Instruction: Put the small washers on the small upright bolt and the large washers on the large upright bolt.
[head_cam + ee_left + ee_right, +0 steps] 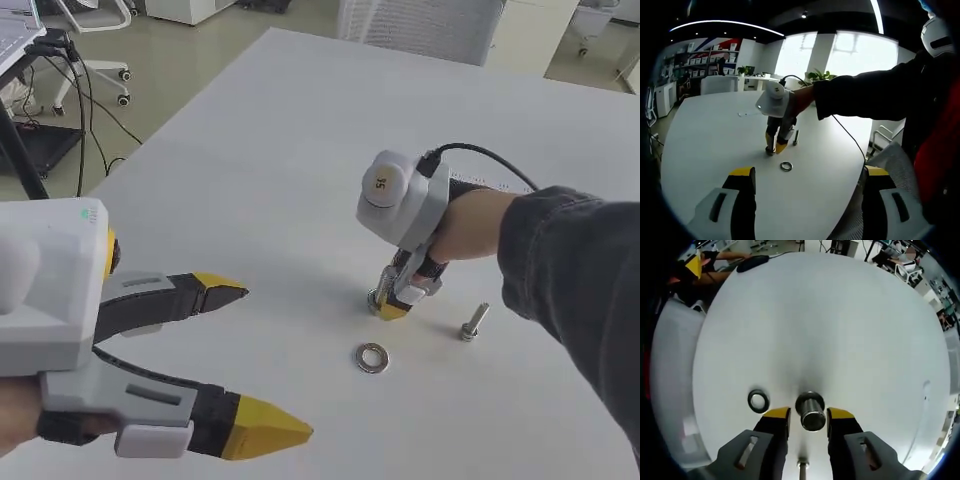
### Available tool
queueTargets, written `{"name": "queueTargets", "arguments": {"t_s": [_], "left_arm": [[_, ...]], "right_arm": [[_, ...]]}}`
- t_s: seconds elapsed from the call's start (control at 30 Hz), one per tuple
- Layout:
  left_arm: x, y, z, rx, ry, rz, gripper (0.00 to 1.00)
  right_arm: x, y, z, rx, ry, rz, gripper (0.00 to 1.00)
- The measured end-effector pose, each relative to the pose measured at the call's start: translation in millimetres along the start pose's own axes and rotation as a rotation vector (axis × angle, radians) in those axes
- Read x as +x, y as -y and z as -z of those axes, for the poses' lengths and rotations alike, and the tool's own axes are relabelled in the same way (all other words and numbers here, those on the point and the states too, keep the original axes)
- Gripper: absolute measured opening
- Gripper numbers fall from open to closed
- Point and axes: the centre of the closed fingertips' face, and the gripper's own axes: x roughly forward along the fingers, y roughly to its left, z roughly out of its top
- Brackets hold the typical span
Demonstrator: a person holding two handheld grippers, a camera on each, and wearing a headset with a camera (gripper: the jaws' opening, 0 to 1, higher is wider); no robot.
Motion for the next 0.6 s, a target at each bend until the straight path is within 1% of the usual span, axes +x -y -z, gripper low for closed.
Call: {"name": "queueTargets", "arguments": {"t_s": [0.33,0.6], "left_arm": [[0.2,1.7,-1.1,0.006,0.0,0.007,0.88],[0.6,2.2,-3.0,0.01,0.002,0.014,0.88]], "right_arm": [[-9.1,7.3,2.9,0.014,0.015,0.02,0.35],[-24.1,11.9,8.0,0.024,0.026,0.048,0.37]]}}
